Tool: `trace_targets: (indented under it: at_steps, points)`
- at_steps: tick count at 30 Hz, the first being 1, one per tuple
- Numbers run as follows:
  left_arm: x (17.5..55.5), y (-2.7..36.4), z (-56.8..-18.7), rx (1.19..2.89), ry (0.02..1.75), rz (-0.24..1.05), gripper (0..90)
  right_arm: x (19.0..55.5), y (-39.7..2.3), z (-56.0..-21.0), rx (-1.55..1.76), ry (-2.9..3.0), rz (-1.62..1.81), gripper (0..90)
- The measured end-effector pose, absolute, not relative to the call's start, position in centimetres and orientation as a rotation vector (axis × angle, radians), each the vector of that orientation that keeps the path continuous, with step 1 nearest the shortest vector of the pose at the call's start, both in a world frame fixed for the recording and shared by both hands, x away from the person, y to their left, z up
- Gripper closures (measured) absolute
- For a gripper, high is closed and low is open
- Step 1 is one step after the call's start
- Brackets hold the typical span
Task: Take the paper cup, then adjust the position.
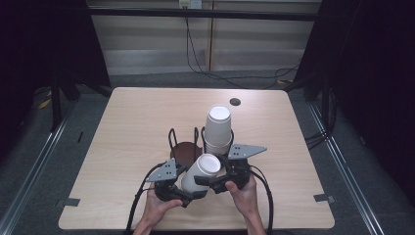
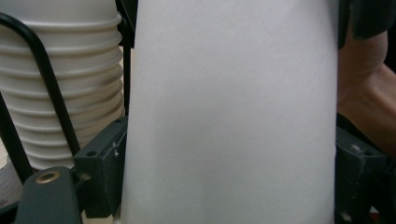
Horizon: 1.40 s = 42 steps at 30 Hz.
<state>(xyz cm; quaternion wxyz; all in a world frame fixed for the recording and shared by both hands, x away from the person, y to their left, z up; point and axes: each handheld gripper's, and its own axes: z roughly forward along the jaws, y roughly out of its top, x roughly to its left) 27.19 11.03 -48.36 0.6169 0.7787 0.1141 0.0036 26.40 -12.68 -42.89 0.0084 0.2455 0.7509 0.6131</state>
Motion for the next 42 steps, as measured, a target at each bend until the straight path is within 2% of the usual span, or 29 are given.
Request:
trace_targets:
  at_steps: [21, 25, 34, 42]
  points:
    - [27.8, 12.3, -47.4, 2.005, 0.255, 0.036, 15.6, 25.6, -14.4, -44.0, 0.798, 2.358, 1.848, 13.2]
    - [27.9, 12.4, -47.0, 2.04, 0.247, 0.029, 15.7, 25.4, -14.8, -43.9, 0.78, 2.39, 1.793, 13.1]
    - [27.9, 11.7, -45.4, 2.185, 0.208, 0.11, 15.9, 25.0, -15.1, -44.1, 0.782, 2.452, 1.679, 13.5]
    - [27.9, 11.5, -45.0, 2.237, 0.165, 0.102, 15.9, 25.1, -15.1, -44.4, 0.748, 2.559, 1.539, 16.3]
